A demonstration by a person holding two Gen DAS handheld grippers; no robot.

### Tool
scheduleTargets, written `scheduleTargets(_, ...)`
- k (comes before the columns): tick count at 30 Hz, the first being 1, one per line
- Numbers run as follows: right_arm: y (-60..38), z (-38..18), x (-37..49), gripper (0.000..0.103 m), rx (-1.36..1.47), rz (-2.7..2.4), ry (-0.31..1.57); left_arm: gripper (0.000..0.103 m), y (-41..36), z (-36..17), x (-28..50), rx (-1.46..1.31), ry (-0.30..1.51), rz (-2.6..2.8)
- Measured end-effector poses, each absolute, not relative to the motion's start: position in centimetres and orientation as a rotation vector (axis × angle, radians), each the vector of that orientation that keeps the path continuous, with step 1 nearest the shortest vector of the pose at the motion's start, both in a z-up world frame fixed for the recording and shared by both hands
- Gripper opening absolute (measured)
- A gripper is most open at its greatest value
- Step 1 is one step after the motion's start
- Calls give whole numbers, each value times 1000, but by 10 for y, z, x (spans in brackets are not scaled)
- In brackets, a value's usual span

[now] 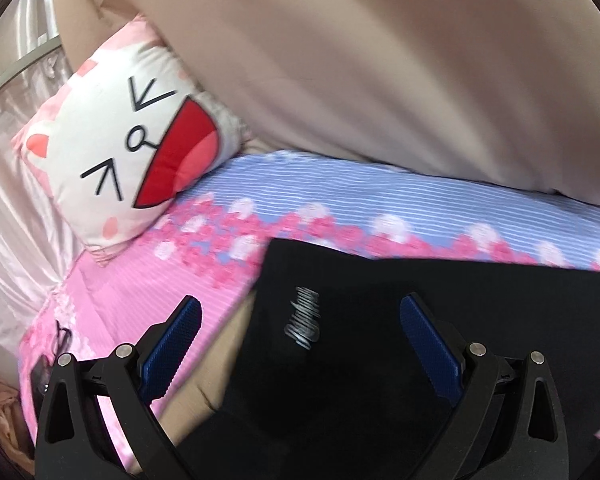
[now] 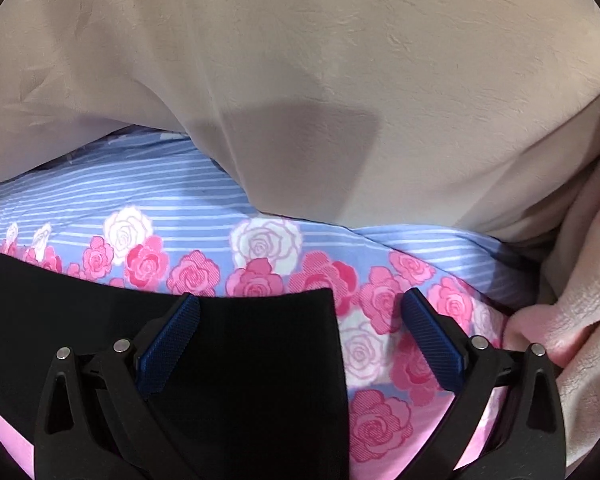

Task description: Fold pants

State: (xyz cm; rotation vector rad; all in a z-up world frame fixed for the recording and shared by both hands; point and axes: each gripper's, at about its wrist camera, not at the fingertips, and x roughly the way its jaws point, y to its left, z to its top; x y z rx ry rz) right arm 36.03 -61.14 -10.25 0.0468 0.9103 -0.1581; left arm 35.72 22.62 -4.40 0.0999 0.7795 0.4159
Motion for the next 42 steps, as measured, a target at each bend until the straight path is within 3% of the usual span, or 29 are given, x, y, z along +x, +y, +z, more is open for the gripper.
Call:
scheduleTargets(2,-611,-102,360,98,44,-154,906,98,248,-46,370,101,791,456)
scheduleTargets(14,-594,-94,365,57,68,-129,895,94,305,-89,437,-29,991,366)
scheduleTargets(16,-592,-93,366,54,72,-128,900,62,305,-92,444,-40,1010,319)
scheduleTargets(17,-593,-91,366,52,79,-129,905,52,306,-93,447,-64,1021,287)
scheduleTargets(19,-595,-89,367,49,96,-135,909,17,311,-89,449,-137,1016,239)
scheduleTargets(20,-597,-86,365,45,102,-136,912,15,310,-86,449,-147,1015,225)
scheduleTargets(21,-599,-85,366,42,108,-138,913,6,308,-83,449,-153,1010,218)
scheduleTargets(26,-603,-72,361,27,140,-124,907,5,303,-52,427,-161,933,183)
scheduleTargets(29,-606,-59,350,9,153,-126,882,5,300,-29,410,-166,895,151)
scheduleTargets(42,-601,9,243,6,146,-100,731,5,294,50,298,-186,767,7)
